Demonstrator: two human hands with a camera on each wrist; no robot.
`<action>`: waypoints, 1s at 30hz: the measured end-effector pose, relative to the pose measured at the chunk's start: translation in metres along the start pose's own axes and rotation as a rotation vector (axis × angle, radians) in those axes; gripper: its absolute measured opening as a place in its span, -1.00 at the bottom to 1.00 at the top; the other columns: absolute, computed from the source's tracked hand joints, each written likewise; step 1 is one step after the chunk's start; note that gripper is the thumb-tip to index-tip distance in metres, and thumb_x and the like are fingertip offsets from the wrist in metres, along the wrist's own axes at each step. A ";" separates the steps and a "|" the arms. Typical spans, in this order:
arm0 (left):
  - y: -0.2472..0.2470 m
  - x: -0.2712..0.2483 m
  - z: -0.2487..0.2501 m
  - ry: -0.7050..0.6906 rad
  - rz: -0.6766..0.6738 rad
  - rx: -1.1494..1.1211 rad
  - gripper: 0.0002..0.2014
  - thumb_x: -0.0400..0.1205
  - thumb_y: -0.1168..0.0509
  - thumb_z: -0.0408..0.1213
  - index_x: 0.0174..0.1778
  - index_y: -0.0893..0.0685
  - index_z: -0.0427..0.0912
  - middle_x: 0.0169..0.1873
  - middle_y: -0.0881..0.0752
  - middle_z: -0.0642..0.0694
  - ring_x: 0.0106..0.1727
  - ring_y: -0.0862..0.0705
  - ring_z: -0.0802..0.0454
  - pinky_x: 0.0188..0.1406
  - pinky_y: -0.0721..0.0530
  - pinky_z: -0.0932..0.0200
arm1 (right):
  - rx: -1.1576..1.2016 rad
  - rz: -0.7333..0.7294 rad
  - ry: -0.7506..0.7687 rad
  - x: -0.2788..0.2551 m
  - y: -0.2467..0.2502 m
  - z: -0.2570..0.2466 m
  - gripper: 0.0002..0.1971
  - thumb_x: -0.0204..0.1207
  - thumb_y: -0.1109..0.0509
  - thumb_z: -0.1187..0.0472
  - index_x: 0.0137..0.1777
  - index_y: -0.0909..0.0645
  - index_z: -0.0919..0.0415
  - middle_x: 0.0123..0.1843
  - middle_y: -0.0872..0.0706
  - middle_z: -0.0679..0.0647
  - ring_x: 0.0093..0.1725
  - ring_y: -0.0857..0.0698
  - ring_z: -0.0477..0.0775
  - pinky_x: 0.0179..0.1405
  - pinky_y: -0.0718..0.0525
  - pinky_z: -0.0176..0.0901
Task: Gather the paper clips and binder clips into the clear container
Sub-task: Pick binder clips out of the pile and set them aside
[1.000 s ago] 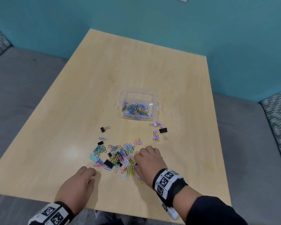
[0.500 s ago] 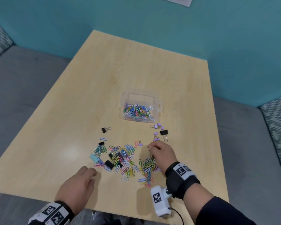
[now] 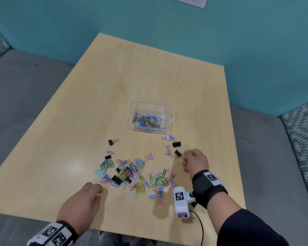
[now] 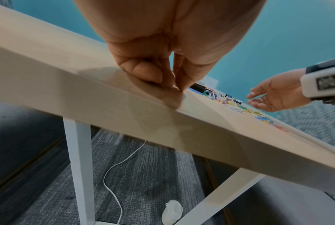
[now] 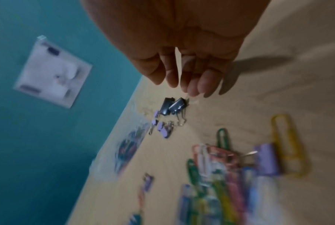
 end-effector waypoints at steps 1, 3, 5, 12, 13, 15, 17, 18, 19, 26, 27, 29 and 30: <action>0.000 0.000 0.000 0.002 0.003 -0.002 -0.74 0.50 -0.36 -0.31 -0.10 -0.47 0.14 -0.23 -0.49 0.14 -0.47 -0.57 0.07 -0.56 -0.54 0.16 | -0.168 0.018 0.125 -0.007 0.001 -0.012 -0.88 0.52 -0.27 0.24 -0.12 -0.65 0.12 -0.19 -0.69 0.09 -0.28 -0.62 0.12 -0.23 -0.63 -0.02; 0.000 0.000 0.000 0.004 0.005 -0.005 -0.74 0.50 -0.37 -0.31 -0.10 -0.47 0.14 -0.23 -0.50 0.14 -0.47 -0.57 0.06 -0.56 -0.53 0.16 | -0.610 -0.092 0.462 -0.035 -0.028 -0.034 -0.73 0.50 -0.22 0.33 0.10 -0.67 0.13 0.05 -0.66 0.06 0.03 -0.60 0.13 0.09 -0.60 0.00; 0.000 0.000 0.001 0.005 0.005 -0.004 -0.74 0.49 -0.37 -0.31 -0.10 -0.47 0.13 -0.24 -0.50 0.14 -0.48 -0.56 0.06 -0.57 -0.53 0.17 | -0.977 -0.292 0.818 -0.076 -0.078 -0.038 -0.57 0.36 -0.24 0.43 0.23 -0.60 0.18 0.17 -0.60 0.09 0.17 -0.52 0.20 0.11 -0.57 0.05; 0.001 -0.001 0.001 0.002 -0.002 0.001 -0.75 0.49 -0.36 -0.31 -0.10 -0.47 0.13 -0.24 -0.51 0.12 -0.44 -0.59 0.03 -0.54 -0.54 0.16 | -1.307 -0.289 0.969 -0.096 -0.120 -0.036 -0.29 0.17 -0.31 0.28 0.44 -0.41 0.19 0.25 -0.56 0.16 0.20 -0.51 0.31 0.09 -0.53 0.18; 0.001 -0.001 0.001 0.003 -0.004 0.000 -0.75 0.48 -0.36 -0.31 -0.10 -0.48 0.12 -0.23 -0.52 0.12 -0.44 -0.59 0.03 -0.54 -0.54 0.16 | -1.343 -0.281 0.939 -0.092 -0.117 -0.034 -0.30 0.16 -0.33 0.27 0.42 -0.43 0.21 0.26 -0.55 0.17 0.22 -0.50 0.31 0.11 -0.51 0.18; 0.001 -0.002 0.000 0.008 0.000 -0.004 -0.77 0.49 -0.35 -0.30 -0.09 -0.50 0.11 -0.22 -0.52 0.12 -0.43 -0.60 0.04 -0.53 -0.55 0.15 | -1.386 -0.253 0.852 -0.086 -0.105 -0.029 -0.22 0.10 -0.41 0.25 0.43 -0.40 0.25 0.31 -0.52 0.19 0.27 -0.47 0.31 0.15 -0.47 0.18; 0.001 -0.002 -0.001 0.011 0.004 -0.008 -0.79 0.51 -0.33 -0.29 -0.08 -0.50 0.11 -0.22 -0.52 0.13 -0.42 -0.59 0.04 -0.52 -0.56 0.13 | -1.392 -0.237 0.823 -0.085 -0.096 -0.024 -0.16 0.06 -0.42 0.27 0.46 -0.37 0.26 0.34 -0.51 0.19 0.28 -0.46 0.31 0.15 -0.48 0.18; 0.001 -0.002 -0.001 0.008 0.005 -0.006 -0.80 0.51 -0.32 -0.29 -0.08 -0.49 0.11 -0.22 -0.51 0.13 -0.42 -0.59 0.04 -0.52 -0.57 0.12 | -1.383 -0.242 0.846 -0.089 -0.094 -0.021 -0.18 0.06 -0.40 0.28 0.46 -0.37 0.25 0.32 -0.51 0.18 0.26 -0.47 0.30 0.14 -0.48 0.17; 0.001 -0.002 -0.001 0.005 0.005 -0.002 -0.80 0.51 -0.31 -0.28 -0.09 -0.48 0.12 -0.22 -0.51 0.12 -0.42 -0.58 0.03 -0.52 -0.58 0.11 | -1.370 -0.260 0.881 -0.095 -0.095 -0.019 -0.20 0.06 -0.40 0.28 0.44 -0.39 0.23 0.29 -0.52 0.16 0.23 -0.49 0.29 0.12 -0.49 0.15; 0.001 -0.002 0.000 -0.008 0.000 0.011 -0.90 0.51 -0.14 -0.14 -0.08 -0.43 0.12 -0.23 -0.53 0.10 -0.42 -0.59 -0.03 -0.50 -0.60 0.09 | -1.272 -0.418 1.050 -0.131 -0.116 -0.007 -0.29 0.17 -0.41 0.25 0.41 -0.40 0.16 0.34 -0.52 0.09 0.41 -0.45 0.28 0.38 -0.44 0.24; 0.001 -0.002 0.001 -0.006 -0.003 0.013 -0.90 0.51 -0.14 -0.14 -0.08 -0.43 0.12 -0.23 -0.53 0.10 -0.42 -0.59 -0.03 -0.50 -0.60 0.08 | -1.264 -0.437 1.056 -0.133 -0.121 -0.008 -0.30 0.21 -0.40 0.26 0.43 -0.39 0.17 0.37 -0.51 0.10 0.45 -0.42 0.28 0.43 -0.41 0.27; 0.001 -0.002 0.000 -0.003 -0.007 0.016 -0.86 0.52 -0.22 -0.21 -0.08 -0.43 0.12 -0.23 -0.53 0.09 -0.42 -0.59 -0.03 -0.49 -0.61 0.08 | -1.261 -0.464 1.074 -0.133 -0.130 -0.011 -0.31 0.24 -0.38 0.29 0.45 -0.38 0.20 0.42 -0.50 0.13 0.50 -0.41 0.29 0.44 -0.41 0.30; 0.001 -0.002 0.000 -0.003 -0.010 0.017 -0.82 0.52 -0.26 -0.24 -0.08 -0.43 0.12 -0.24 -0.52 0.09 -0.42 -0.59 -0.03 -0.49 -0.60 0.08 | -1.256 -0.476 1.080 -0.132 -0.134 -0.014 -0.31 0.26 -0.38 0.30 0.47 -0.37 0.22 0.45 -0.50 0.15 0.52 -0.40 0.28 0.44 -0.43 0.29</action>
Point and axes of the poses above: each hand's wrist, its own x-axis towards the middle knuckle, its own y-axis out of the back of the hand, z = x × y, the point moved 10 cm from there along x, towards the middle knuckle
